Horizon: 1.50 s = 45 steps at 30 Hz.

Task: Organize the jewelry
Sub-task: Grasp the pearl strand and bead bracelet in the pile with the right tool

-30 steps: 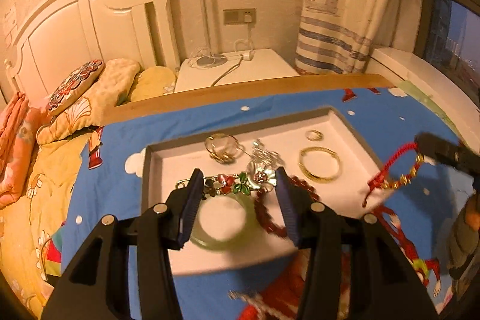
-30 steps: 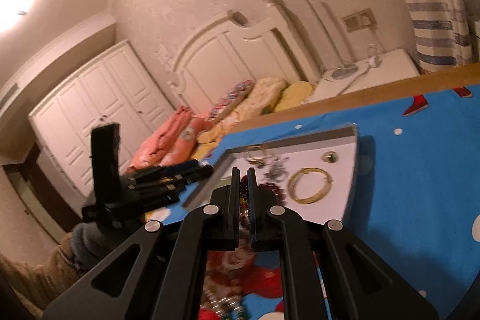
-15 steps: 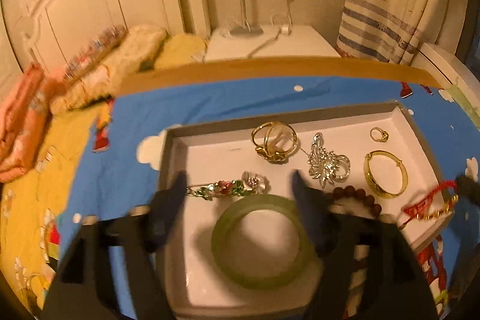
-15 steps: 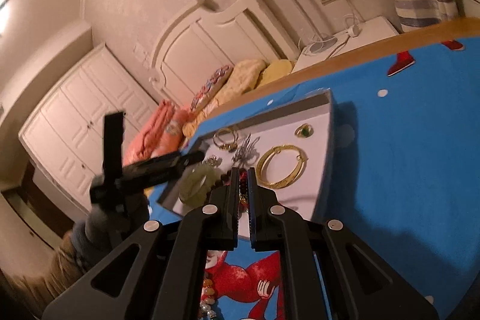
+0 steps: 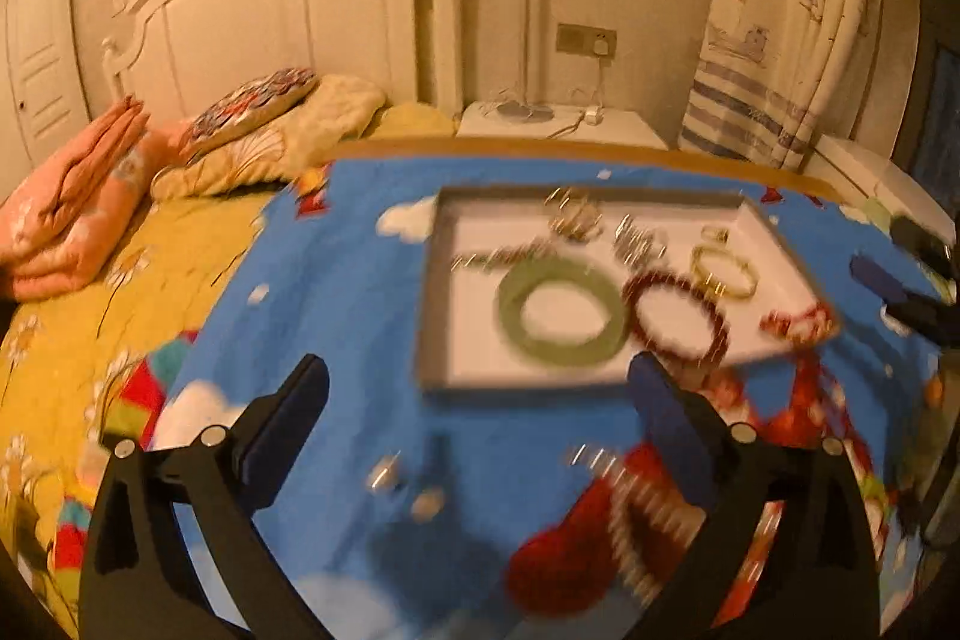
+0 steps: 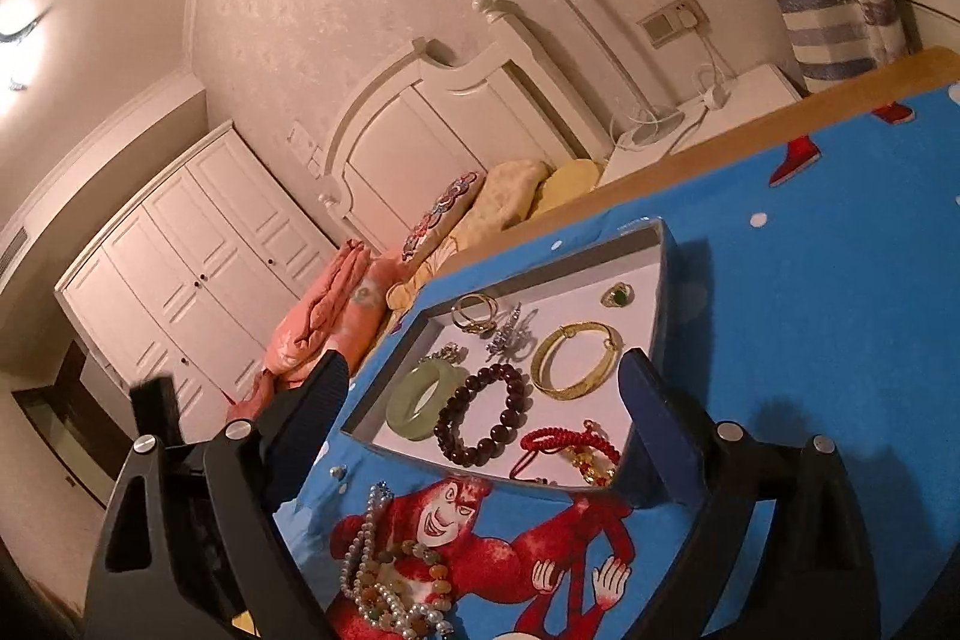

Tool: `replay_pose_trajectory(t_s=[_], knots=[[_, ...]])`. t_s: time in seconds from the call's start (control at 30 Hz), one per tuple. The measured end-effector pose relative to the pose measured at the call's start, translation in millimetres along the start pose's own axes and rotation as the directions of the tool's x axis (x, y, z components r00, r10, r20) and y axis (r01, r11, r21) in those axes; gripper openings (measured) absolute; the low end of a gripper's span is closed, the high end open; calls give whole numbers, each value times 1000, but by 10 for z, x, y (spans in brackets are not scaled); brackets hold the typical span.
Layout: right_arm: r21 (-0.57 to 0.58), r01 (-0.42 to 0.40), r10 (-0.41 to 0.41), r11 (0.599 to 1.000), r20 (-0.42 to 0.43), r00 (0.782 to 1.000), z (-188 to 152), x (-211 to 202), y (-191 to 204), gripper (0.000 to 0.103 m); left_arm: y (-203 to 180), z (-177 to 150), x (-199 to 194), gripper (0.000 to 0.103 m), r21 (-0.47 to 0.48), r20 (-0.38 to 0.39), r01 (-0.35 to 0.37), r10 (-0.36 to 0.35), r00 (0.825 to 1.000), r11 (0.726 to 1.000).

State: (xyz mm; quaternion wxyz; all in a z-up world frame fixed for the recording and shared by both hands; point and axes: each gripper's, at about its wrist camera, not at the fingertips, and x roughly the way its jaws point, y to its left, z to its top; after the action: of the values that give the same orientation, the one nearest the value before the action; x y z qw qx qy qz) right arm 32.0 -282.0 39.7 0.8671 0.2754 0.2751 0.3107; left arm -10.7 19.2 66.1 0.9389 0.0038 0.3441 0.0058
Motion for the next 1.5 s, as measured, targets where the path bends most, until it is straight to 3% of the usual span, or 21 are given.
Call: replay_pose_trajectory(t_s=[0.13,0.27,0.47,0.53,0.63,0.7,0.83,0.97,1.0,1.13,1.23,1.37,1.5], knots=[[-14,11,-11,1000,-9,1000,-33,-6,18,90,269,-247,-119,100,-17,-19,-48,47,999,999],[-29,20,-21,999,-17,1000,-53,-11,34,90,602,-428,-154,100,-96,-37,-73,69,997,993],[-79,2,-6,997,-55,998,-133,6,184,89,947,-585,-66,100,-238,-68,-29,14,998,971],[-110,2,-13,994,-94,995,-185,58,285,84,998,-587,-64,100,-253,-54,9,-23,998,967],[-198,-7,-28,980,-174,984,-348,143,588,67,1025,-599,-32,100,-267,-68,28,-48,997,963],[-278,3,-76,960,-250,965,-504,233,808,55,1028,-585,-9,100,-269,-72,36,-57,996,962],[-449,-5,-186,893,-381,906,-852,436,1222,41,993,-580,5,100,-271,-72,43,-64,995,962],[-552,37,-306,833,-404,862,-1033,585,1387,36,988,-585,-2,100,-272,-64,55,-75,995,961],[-586,55,-353,808,-408,842,-1093,641,1419,34,987,-586,-5,100,-273,-62,57,-77,995,960],[-638,85,-434,765,-414,800,-1260,788,1398,32,967,-582,-11,100,-266,-59,61,-79,995,962],[-608,96,-427,788,-429,796,-1237,823,1352,32,949,-575,16,100,-256,-77,48,-69,995,966],[-562,82,-384,823,-445,809,-1160,818,1269,26,937,-574,42,100,-249,-94,34,-60,994,968],[-385,33,-239,922,-503,830,-1045,737,1081,26,942,-574,47,100,-252,-94,31,-56,994,967]])
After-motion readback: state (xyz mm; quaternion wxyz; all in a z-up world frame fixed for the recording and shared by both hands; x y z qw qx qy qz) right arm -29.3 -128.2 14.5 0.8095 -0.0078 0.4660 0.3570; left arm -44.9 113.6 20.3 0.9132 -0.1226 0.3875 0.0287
